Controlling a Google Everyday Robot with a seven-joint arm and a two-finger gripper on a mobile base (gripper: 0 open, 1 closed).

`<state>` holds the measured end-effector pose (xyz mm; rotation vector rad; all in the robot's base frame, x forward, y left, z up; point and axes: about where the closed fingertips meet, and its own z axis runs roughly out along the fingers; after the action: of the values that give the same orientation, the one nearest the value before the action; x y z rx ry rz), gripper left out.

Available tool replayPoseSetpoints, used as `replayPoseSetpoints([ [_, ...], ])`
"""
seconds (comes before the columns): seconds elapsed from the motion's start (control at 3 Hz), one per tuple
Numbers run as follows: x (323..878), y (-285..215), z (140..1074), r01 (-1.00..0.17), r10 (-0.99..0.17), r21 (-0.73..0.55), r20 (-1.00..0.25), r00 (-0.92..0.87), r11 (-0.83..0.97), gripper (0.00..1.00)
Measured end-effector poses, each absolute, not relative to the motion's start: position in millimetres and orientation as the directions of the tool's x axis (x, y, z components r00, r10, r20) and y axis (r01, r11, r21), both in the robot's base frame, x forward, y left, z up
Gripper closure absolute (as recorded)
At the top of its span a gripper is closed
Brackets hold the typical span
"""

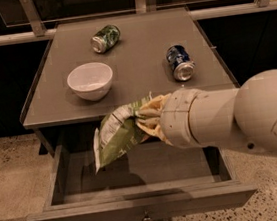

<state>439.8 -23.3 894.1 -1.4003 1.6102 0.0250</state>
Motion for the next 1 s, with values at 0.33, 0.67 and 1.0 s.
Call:
replayPoseSetpoints([
  [0.33, 464.7, -31.9, 931.7, -0.707, -0.764, -0.621, -0.620, 0.178, 0.339, 1.00],
  [0.67, 493.8, -54.1, 950.7, -0.666, -0.772, -0.652, -0.611, 0.177, 0.363, 1.00],
  [1.0, 525.1, -75.7, 950.4, -0.651, -0.770, -0.650, -0.619, 0.155, 0.391, 1.00],
])
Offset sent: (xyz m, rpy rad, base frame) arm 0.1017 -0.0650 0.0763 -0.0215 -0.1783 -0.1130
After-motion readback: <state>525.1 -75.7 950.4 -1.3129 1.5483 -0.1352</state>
